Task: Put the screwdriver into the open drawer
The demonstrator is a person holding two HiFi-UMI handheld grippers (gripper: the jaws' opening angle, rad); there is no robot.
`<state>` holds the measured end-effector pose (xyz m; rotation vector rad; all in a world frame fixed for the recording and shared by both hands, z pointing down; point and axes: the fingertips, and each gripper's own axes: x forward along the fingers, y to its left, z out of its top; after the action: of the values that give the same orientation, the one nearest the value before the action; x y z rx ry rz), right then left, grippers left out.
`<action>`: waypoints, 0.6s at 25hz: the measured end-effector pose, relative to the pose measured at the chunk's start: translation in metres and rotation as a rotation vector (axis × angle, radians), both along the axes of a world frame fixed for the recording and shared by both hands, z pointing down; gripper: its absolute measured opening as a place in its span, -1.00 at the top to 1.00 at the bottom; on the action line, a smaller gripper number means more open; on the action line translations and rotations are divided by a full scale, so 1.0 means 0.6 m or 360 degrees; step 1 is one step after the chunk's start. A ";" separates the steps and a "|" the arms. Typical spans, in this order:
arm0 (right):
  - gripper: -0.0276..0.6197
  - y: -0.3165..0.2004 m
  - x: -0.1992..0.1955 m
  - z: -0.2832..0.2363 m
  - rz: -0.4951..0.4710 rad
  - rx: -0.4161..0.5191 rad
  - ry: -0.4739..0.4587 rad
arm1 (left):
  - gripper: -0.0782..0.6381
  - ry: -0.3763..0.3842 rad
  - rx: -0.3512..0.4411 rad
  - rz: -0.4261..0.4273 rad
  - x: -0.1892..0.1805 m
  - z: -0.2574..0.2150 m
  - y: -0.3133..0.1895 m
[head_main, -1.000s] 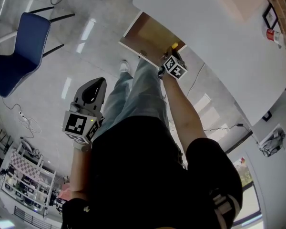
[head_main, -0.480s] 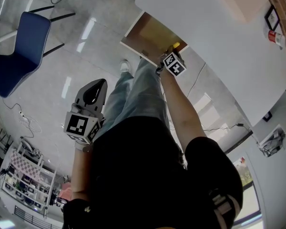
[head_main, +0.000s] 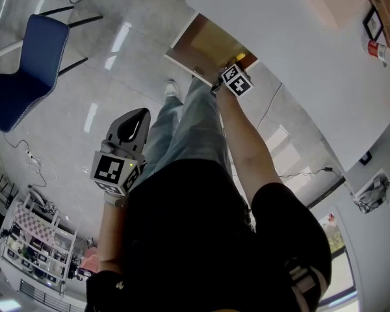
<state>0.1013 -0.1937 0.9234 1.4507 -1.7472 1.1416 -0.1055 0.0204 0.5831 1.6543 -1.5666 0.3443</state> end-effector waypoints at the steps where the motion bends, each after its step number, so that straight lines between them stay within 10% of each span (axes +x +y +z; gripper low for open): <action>1: 0.64 0.000 -0.001 0.002 0.0006 -0.0005 0.0003 | 0.77 0.0004 -0.0002 0.0004 0.002 0.001 0.001; 15: 0.60 0.020 0.002 -0.004 -0.0042 -0.0019 0.0017 | 0.76 0.0020 0.0014 -0.0009 0.000 0.000 0.018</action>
<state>0.1024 -0.1815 0.9211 1.4199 -1.7442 1.1266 -0.1055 0.0310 0.5830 1.6554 -1.5652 0.3239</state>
